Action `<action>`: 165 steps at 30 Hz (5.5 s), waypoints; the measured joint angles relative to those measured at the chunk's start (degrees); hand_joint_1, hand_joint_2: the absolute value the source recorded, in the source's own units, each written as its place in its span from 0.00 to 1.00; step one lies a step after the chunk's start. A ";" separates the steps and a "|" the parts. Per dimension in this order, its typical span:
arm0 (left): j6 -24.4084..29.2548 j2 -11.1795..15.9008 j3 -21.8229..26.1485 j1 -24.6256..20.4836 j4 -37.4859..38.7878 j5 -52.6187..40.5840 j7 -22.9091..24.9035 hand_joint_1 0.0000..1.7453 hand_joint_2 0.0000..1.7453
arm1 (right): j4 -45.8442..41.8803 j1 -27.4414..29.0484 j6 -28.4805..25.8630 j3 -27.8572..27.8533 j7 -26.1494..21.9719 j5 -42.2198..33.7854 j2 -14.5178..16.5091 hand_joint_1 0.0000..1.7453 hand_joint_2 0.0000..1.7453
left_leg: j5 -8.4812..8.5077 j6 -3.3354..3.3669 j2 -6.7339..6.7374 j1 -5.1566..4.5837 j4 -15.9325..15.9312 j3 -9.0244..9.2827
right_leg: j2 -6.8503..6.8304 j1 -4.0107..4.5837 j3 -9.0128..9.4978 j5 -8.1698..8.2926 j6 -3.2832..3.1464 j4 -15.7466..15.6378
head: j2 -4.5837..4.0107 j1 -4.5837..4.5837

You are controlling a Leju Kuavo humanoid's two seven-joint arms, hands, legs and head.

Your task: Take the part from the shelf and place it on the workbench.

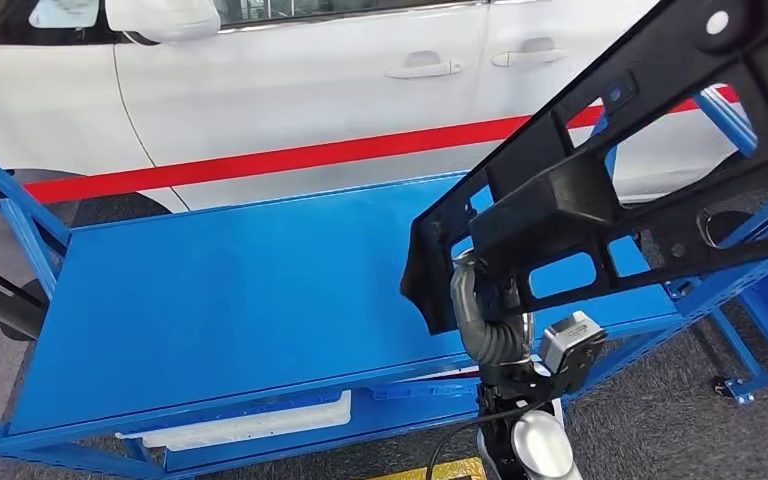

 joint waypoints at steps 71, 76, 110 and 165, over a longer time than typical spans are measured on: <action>-2.49 -3.45 2.41 0.55 -4.75 -3.97 4.83 0.00 1.00 | -11.33 26.39 -0.55 -5.55 -10.11 4.26 -0.40 1.00 1.00 | -0.21 2.40 -2.26 -0.86 0.03 6.31 | 2.00 0.82 -2.33 2.03 -0.50 0.65 | 0.01 0.57; -2.64 -3.81 2.41 0.43 -5.28 -4.00 4.89 0.00 1.00 | -11.58 26.52 -0.57 -5.45 -10.12 4.17 -0.51 1.00 1.00 | -0.20 3.24 -2.32 -1.13 -8.59 10.11 | 4.09 0.53 -3.87 4.56 1.21 0.24 | 0.01 0.58; -4.21 -4.46 2.99 0.77 -6.61 -4.79 5.15 0.00 1.00 | -11.72 26.05 -3.27 -2.77 -9.27 3.78 -2.64 1.00 1.00 | 2.50 3.20 0.30 -0.59 -8.69 7.22 | 1.61 0.34 -4.08 -4.01 1.95 8.06 | 0.00 1.28; -5.02 -4.19 0.53 1.42 -4.37 -13.27 5.51 0.00 1.00 | -16.70 36.05 -9.32 -2.73 -11.36 7.56 -1.80 1.00 1.00 | 1.04 0.16 -4.31 0.42 -4.94 5.12 | 6.85 -0.04 0.65 -0.61 0.78 0.87 | 0.00 0.87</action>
